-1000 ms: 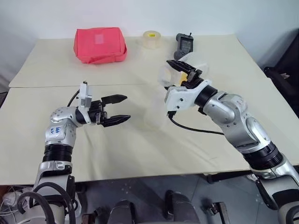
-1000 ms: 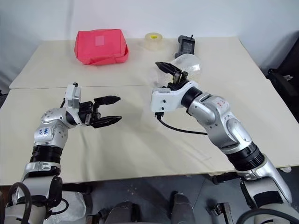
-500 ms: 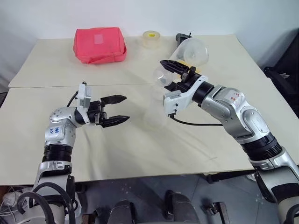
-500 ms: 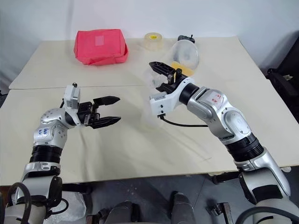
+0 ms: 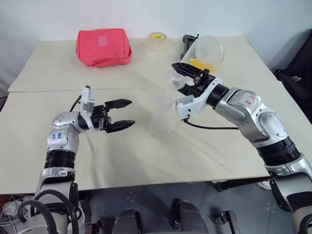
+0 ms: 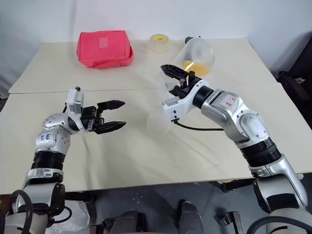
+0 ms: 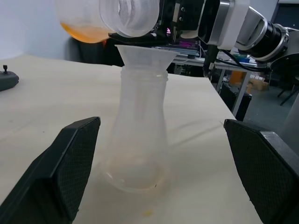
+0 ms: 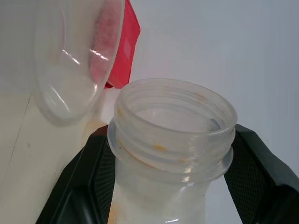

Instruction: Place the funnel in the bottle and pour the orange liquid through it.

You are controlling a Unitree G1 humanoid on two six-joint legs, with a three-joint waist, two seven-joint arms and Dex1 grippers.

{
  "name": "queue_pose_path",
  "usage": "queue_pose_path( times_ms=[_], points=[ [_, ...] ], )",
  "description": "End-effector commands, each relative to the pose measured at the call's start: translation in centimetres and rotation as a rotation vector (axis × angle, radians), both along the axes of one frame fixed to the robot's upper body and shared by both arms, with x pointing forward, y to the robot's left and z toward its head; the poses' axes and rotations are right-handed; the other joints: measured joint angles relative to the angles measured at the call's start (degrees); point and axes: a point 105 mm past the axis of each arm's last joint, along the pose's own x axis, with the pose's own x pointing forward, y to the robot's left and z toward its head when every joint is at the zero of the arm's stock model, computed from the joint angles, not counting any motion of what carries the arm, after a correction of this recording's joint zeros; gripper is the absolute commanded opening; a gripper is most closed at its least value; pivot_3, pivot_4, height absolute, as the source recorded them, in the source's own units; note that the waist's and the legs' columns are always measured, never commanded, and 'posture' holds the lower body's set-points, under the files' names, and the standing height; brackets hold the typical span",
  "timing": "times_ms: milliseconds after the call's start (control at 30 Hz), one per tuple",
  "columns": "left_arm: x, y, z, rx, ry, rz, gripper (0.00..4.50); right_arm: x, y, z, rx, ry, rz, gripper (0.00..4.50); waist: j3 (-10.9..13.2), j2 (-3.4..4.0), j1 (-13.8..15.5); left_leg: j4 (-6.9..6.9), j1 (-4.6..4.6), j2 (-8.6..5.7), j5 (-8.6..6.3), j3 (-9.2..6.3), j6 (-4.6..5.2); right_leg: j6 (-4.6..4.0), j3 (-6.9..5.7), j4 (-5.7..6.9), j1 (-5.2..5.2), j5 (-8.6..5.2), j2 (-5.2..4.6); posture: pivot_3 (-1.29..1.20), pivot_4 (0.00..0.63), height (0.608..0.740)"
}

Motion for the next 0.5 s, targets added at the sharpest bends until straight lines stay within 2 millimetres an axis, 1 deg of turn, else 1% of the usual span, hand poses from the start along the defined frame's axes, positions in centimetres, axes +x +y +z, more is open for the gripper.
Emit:
queue_pose_path(
  times_ms=[33,500],
  points=[
    [0.0,-0.04,0.98,-0.01,-0.046,-0.009,4.5,-0.6,-0.41,2.59,0.028,-0.095,0.01,2.77,0.0,0.0,-0.01,0.0,0.0,0.0,0.0,0.0,0.0,0.0,0.0,0.0,0.0,0.0,0.0,0.0,0.15,0.74],
    [0.17,-0.28,0.98,-0.014,-0.05,-0.012,4.5,-0.86,-0.12,2.39,-0.035,-0.152,0.04,2.77,0.0,0.0,-0.03,0.0,0.0,0.0,0.0,0.0,0.0,0.0,0.0,0.0,0.0,0.0,0.0,0.0,0.15,0.74]
  ],
)
